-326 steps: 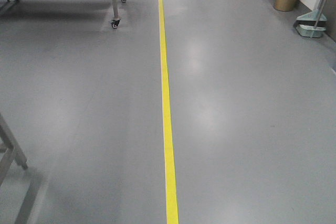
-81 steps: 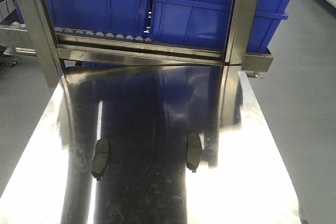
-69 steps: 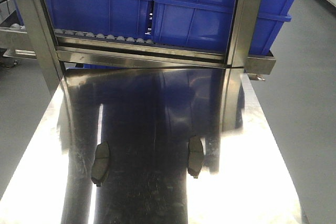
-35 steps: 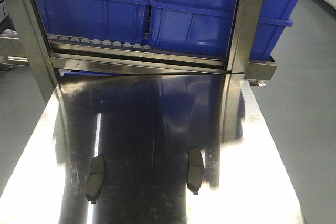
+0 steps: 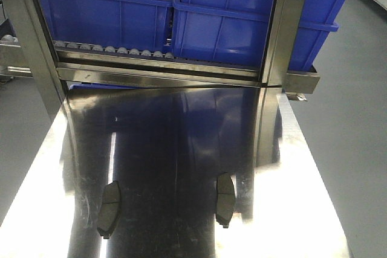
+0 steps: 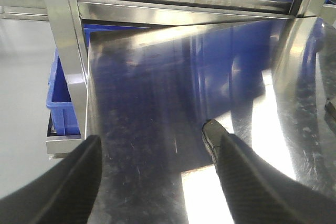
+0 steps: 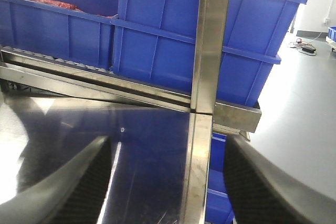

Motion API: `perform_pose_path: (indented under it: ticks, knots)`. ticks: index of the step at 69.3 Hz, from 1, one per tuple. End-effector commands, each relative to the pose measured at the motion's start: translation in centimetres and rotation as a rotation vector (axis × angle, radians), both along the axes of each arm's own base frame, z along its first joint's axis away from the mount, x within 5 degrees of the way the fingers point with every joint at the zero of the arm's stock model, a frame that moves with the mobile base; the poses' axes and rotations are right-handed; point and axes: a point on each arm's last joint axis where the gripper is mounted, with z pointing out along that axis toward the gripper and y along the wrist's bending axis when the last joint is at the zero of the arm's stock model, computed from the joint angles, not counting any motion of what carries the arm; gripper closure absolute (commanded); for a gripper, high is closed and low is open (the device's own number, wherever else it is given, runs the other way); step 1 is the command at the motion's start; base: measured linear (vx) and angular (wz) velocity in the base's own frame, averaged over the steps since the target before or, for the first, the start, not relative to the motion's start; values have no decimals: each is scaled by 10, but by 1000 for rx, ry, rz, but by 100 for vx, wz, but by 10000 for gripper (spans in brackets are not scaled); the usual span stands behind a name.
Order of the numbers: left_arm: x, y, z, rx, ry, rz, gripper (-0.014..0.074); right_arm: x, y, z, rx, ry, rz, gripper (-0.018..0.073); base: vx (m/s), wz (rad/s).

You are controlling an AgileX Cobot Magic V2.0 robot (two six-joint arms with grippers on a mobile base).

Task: Move and align brake pads A on conveyor

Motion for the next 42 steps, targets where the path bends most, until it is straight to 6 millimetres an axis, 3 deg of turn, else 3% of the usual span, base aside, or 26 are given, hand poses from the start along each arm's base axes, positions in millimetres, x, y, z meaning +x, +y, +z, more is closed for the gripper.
perform_pose_path:
  ticks: [1, 42]
  knots:
    - [2, -1, 14, -26, -84, 1, 150, 1, -1, 14, 2, -89, -11, 106, 0, 0]
    - [2, -1, 14, -26, -84, 1, 150, 1, -1, 14, 2, -89, -11, 106, 0, 0]
